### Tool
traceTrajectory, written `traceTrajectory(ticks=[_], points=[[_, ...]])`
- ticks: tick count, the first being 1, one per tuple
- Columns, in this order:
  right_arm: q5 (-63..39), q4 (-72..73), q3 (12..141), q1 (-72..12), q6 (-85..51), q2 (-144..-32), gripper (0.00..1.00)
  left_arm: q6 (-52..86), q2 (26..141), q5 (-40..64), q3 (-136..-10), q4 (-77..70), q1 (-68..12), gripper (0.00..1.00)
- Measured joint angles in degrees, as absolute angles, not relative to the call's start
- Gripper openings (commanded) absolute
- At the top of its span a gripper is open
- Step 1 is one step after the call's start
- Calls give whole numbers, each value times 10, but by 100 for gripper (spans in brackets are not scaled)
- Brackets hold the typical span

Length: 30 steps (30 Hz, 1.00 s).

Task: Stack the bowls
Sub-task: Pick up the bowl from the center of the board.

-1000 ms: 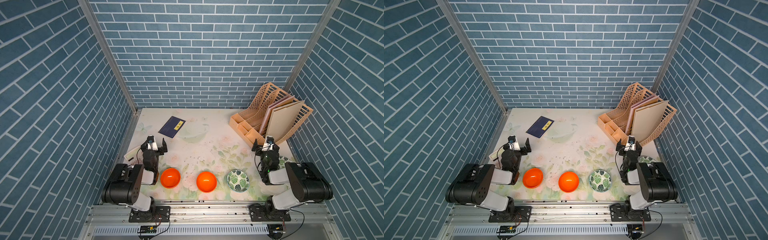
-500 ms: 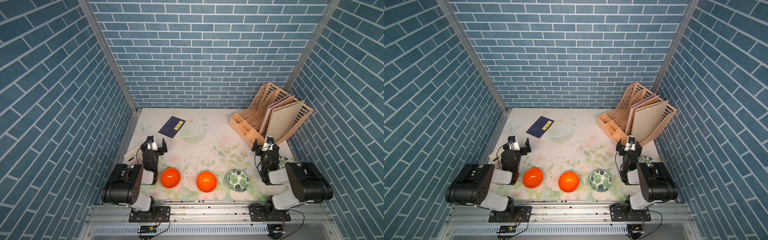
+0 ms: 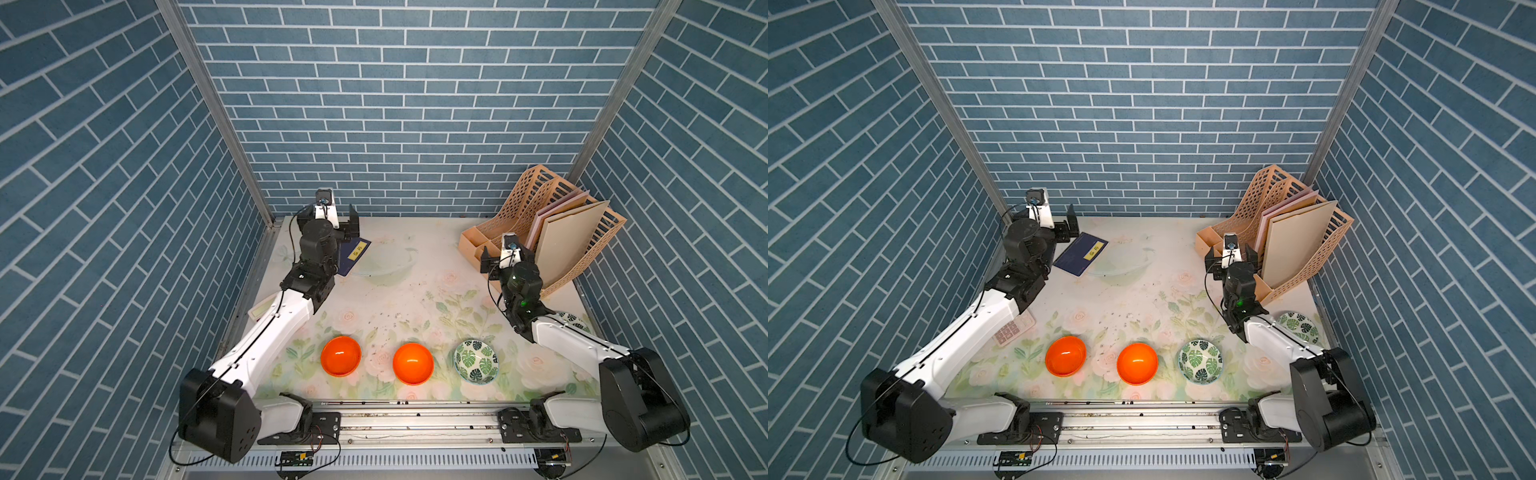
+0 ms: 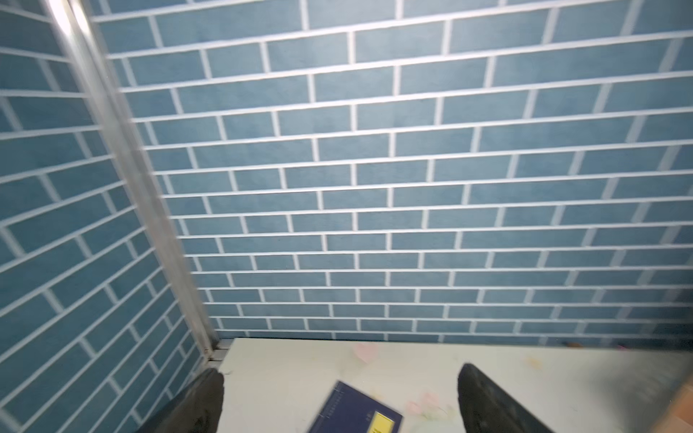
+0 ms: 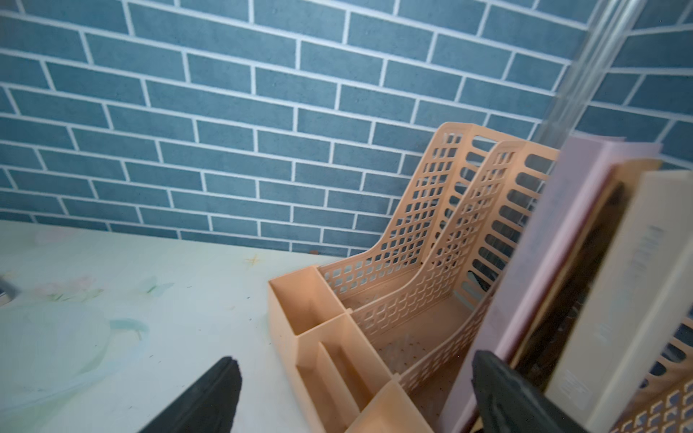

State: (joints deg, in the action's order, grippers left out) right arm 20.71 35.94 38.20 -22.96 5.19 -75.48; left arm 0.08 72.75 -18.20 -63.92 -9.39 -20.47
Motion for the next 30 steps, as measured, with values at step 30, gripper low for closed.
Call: traceTrajectory(ticks=[30], points=[[223, 133, 497, -296, 28, -851, 100, 658, 536, -138, -427, 501, -258, 77]])
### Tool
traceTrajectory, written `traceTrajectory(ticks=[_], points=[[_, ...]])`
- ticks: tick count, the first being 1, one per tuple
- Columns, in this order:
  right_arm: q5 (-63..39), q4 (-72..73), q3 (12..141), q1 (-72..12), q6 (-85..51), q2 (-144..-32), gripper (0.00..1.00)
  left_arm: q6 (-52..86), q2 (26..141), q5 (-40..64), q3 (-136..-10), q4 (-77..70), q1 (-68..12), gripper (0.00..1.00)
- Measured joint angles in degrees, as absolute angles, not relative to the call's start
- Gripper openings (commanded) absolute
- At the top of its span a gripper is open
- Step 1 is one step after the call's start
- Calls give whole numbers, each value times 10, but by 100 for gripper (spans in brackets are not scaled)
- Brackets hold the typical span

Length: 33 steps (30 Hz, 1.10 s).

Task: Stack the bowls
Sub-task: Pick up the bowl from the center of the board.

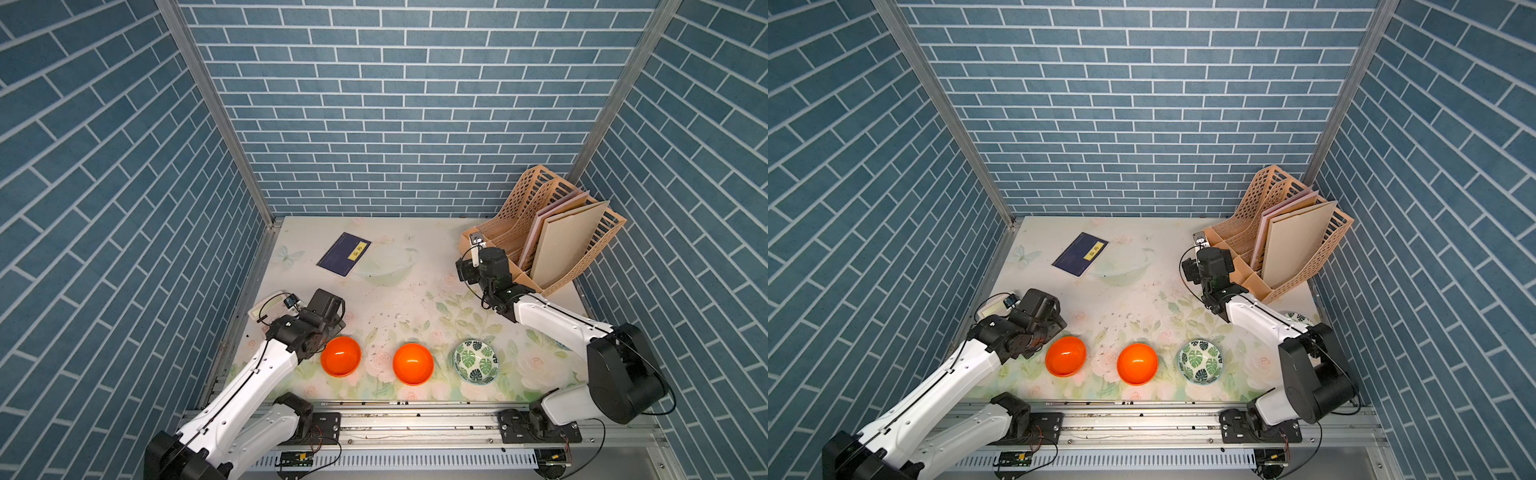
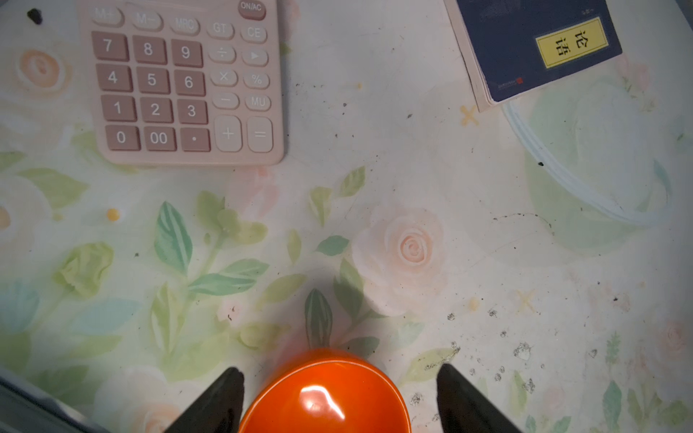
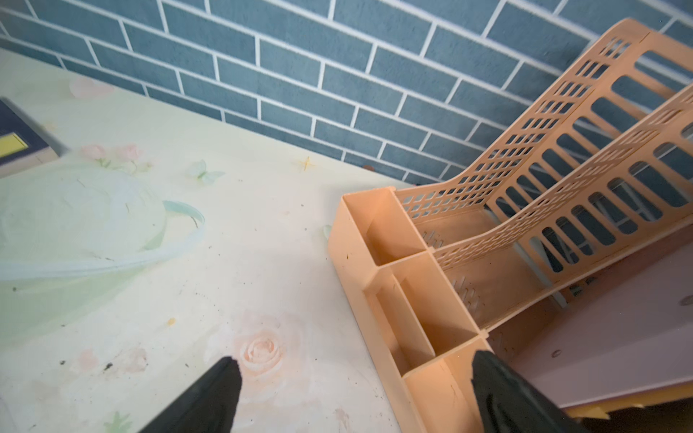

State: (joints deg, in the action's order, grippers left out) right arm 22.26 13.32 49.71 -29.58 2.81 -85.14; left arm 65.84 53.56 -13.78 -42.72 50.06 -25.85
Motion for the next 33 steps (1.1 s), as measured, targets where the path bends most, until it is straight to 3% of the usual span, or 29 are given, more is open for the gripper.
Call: traceTrajectory(ticks=[11, 19, 23, 30, 33], points=[[223, 159, 496, -296, 28, -882, 100, 658, 540, -105, -394, 535, -278, 72], [224, 163, 496, -296, 28, -893, 100, 659, 530, -90, -360, 540, -279, 60], [227, 168, 499, -296, 28, -899, 100, 660, 531, -73, -327, 534, -281, 58], [228, 172, 500, -296, 28, -910, 100, 657, 544, -63, -321, 499, -281, 34], [228, 172, 500, -296, 28, -914, 100, 654, 559, -62, -319, 482, -282, 29]])
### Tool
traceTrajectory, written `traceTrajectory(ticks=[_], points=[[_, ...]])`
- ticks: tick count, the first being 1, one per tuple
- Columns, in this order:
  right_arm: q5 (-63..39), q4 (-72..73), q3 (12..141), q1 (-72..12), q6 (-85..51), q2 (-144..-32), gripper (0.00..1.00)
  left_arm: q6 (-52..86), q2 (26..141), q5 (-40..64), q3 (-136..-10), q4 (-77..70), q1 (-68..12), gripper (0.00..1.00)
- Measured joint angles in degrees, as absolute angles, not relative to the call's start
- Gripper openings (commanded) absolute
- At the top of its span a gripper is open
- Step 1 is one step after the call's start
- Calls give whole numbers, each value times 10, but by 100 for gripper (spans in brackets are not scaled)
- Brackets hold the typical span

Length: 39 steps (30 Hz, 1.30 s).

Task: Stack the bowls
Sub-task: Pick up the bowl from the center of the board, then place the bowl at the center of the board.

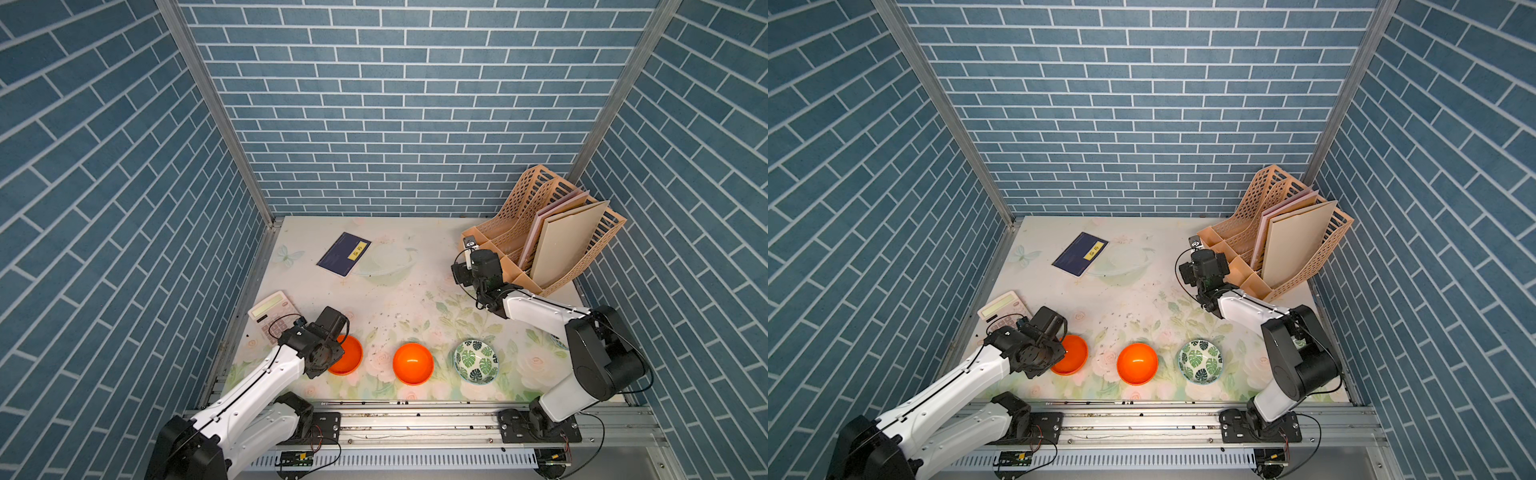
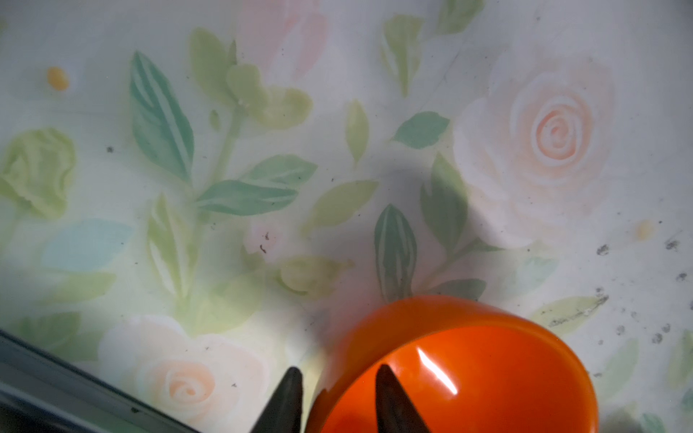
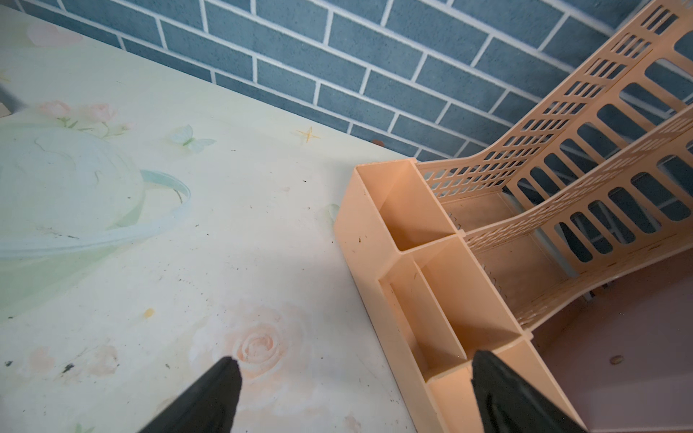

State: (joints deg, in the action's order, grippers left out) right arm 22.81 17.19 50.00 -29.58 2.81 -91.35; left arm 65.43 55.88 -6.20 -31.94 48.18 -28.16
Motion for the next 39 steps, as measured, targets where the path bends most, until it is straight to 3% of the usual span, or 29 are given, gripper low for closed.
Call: traceTrajectory(ticks=[7, 16, 31, 39], points=[[234, 172, 500, -296, 28, -914, 100, 651, 569, -59, -316, 457, -282, 0], [235, 172, 500, -296, 28, -914, 100, 634, 617, -66, -366, 442, -283, 0], [227, 169, 480, -296, 27, -908, 100, 568, 874, -74, -526, 302, -281, 0], [207, 166, 478, -301, 13, -890, 100, 552, 891, -66, -538, 283, -281, 0]])
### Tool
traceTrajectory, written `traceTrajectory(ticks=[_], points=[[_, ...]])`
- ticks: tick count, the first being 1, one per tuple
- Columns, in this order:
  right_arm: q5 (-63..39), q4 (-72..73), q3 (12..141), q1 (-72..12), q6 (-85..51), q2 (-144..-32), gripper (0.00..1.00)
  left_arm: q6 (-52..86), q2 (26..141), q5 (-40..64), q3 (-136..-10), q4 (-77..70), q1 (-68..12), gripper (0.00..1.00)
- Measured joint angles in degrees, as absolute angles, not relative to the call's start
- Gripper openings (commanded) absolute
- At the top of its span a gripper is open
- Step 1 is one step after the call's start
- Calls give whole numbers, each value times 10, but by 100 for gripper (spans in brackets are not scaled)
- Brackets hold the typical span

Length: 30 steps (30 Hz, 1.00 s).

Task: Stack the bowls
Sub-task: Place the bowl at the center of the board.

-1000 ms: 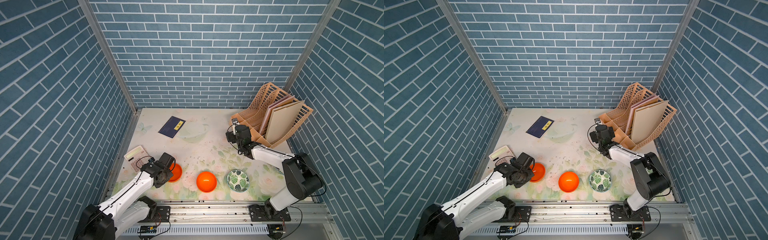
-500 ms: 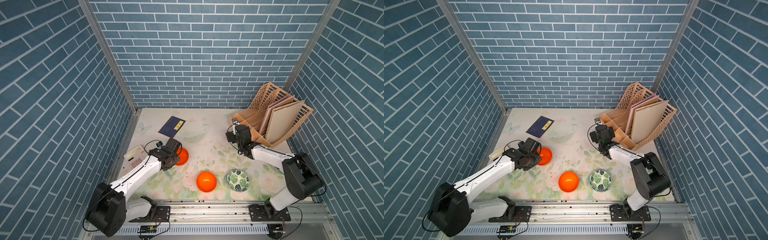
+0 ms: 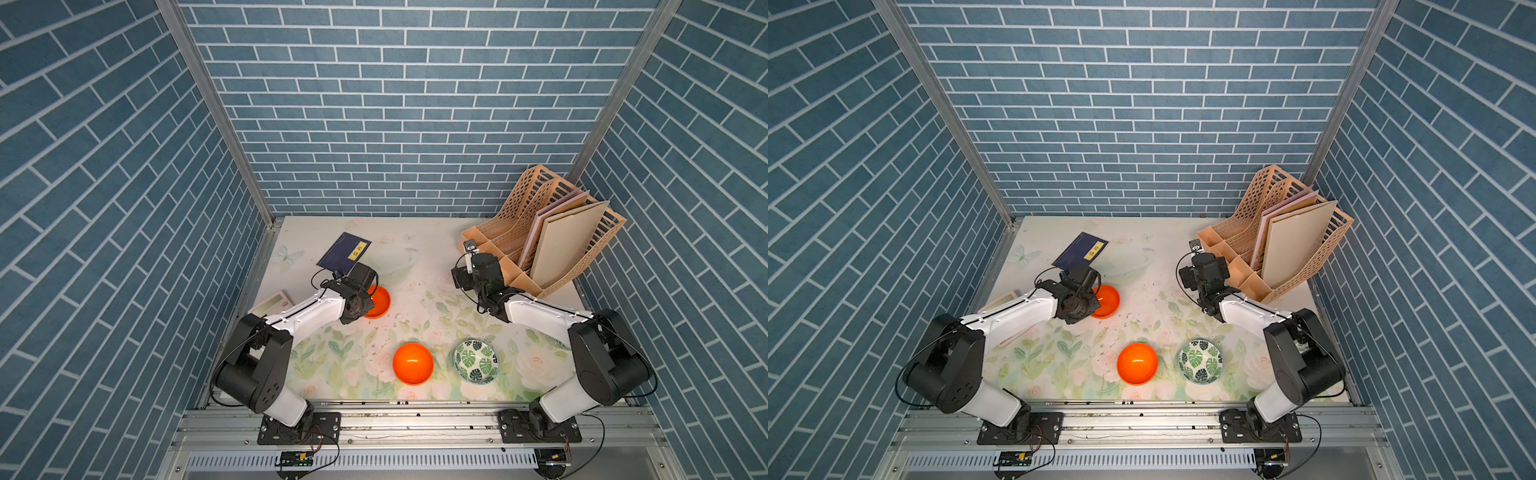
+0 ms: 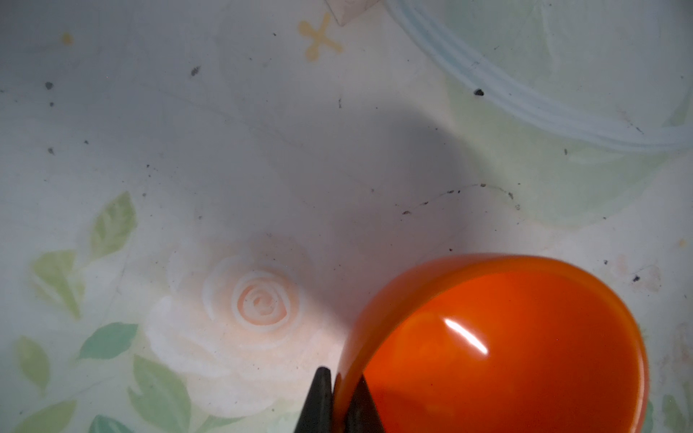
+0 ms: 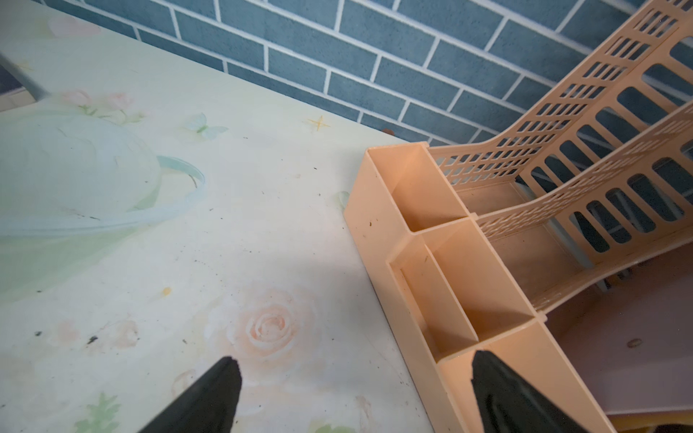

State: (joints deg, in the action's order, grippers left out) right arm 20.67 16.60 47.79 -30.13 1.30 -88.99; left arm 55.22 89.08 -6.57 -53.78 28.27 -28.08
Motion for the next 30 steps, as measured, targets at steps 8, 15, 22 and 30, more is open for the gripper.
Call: traceTrajectory(ticks=[8, 15, 22, 30], points=[[197, 163, 478, -310, 13, -889, 100, 547, 905, -62, -538, 281, -273, 12], [193, 154, 478, -314, 13, -889, 100, 536, 900, -58, -537, 272, -266, 46], [168, 127, 490, -327, 16, -888, 93, 513, 856, -64, -544, 277, -263, 81], [22, -19, 576, -406, 8, -862, 86, 428, 816, -146, -633, 312, -254, 100]])
